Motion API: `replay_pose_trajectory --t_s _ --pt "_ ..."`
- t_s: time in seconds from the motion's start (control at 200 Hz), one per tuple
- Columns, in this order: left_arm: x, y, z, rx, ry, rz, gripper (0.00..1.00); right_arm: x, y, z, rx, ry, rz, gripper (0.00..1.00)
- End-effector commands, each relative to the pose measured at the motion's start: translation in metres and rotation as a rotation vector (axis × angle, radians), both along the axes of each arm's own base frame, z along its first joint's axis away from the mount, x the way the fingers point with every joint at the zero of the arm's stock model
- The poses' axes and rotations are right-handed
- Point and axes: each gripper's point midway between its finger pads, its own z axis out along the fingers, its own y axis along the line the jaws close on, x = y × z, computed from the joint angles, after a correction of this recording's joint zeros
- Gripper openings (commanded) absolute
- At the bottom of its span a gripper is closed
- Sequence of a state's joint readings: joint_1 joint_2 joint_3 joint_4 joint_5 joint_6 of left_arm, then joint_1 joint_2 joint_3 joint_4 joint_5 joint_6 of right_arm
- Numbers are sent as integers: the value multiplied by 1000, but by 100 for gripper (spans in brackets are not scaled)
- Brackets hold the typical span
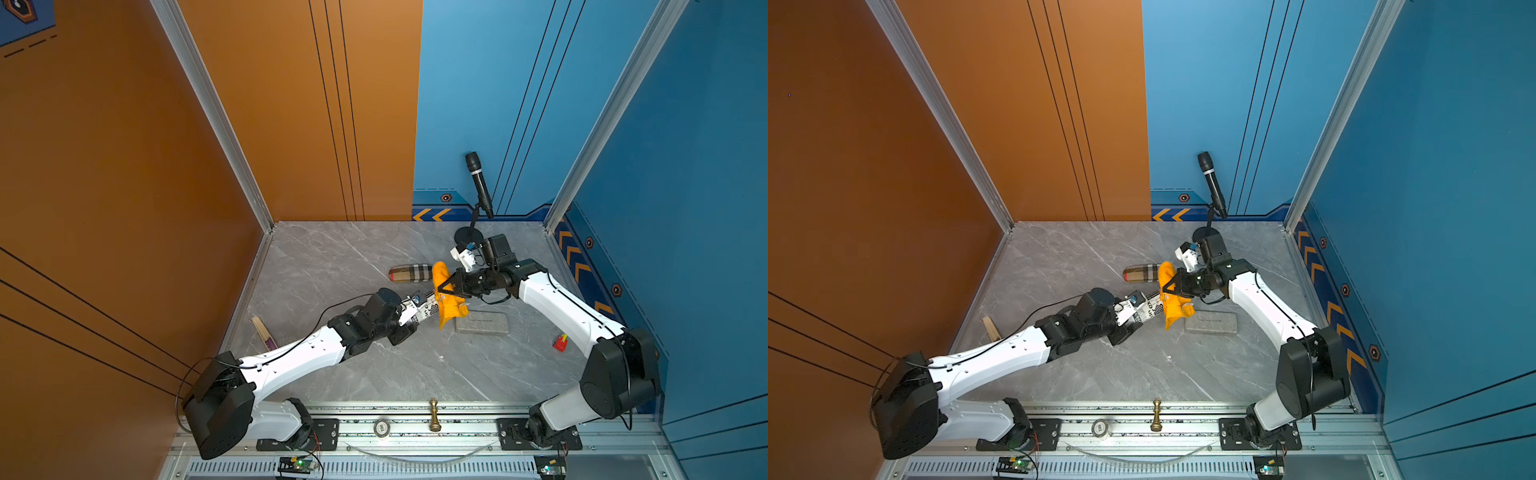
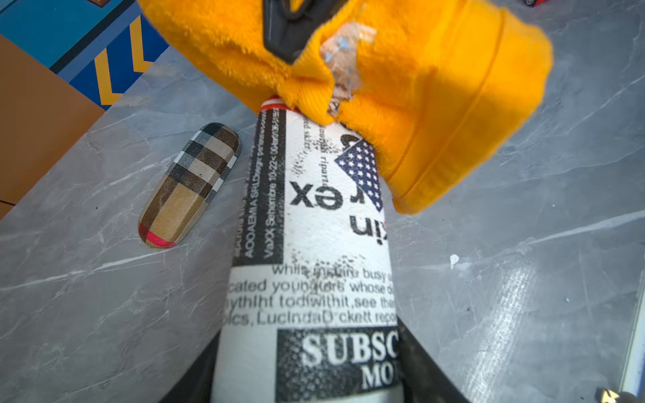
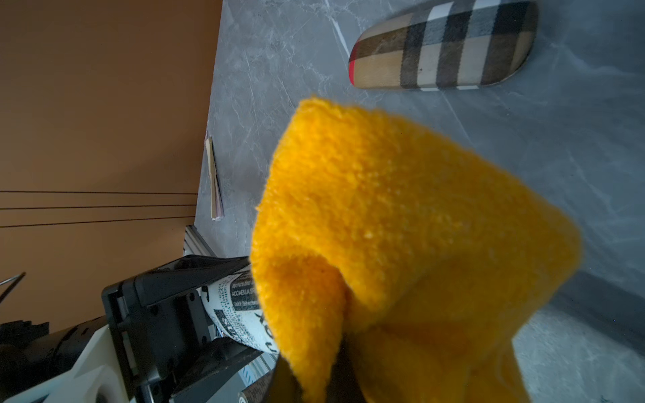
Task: Wipe the eyeglass case
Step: Wipe the dirt from the eyeglass case.
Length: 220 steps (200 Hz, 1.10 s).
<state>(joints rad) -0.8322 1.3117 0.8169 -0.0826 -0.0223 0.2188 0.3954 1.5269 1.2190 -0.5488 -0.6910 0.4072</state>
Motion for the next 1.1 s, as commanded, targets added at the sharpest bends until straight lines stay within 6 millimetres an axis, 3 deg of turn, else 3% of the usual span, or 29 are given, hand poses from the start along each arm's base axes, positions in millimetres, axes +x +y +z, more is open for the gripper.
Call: replay_pose_trajectory --t_s 0.0,0.115,0.19,0.265,0.375,0.476,0.551,0.686,0.791,0.916,1.001,1.096 --pt "5 -12 31 -122 -47 -22 40 -23 38 2 -3 -15 96 0" --pt "8 -10 31 -132 -38 -12 40 -34 74 8 93 0 161 0" --pt "9 -6 32 -150 -25 2 40 -29 73 8 109 4 149 0" --pt "12 0 35 -179 -15 25 40 -13 51 4 101 9 86 0" --pt "15 13 40 -240 18 61 40 6 1 1 26 -8 -26 0" --pt "15 24 42 -306 71 88 40 14 -39 14 -20 -67 -106 0" --pt "15 31 44 -363 132 104 40 12 -50 29 -23 -121 -128 0" --pt "13 36 54 -475 253 111 41 -7 -28 54 17 -215 -80 0" --pt "11 34 63 -561 358 98 41 -32 8 68 -20 -341 19 0" --pt "4 25 79 -665 456 29 42 -56 57 77 53 -380 138 0" --pt "0 19 93 -746 480 -31 42 -52 76 71 76 -362 177 0" --pt "-7 15 102 -791 512 -82 43 -34 68 58 20 -340 152 0"
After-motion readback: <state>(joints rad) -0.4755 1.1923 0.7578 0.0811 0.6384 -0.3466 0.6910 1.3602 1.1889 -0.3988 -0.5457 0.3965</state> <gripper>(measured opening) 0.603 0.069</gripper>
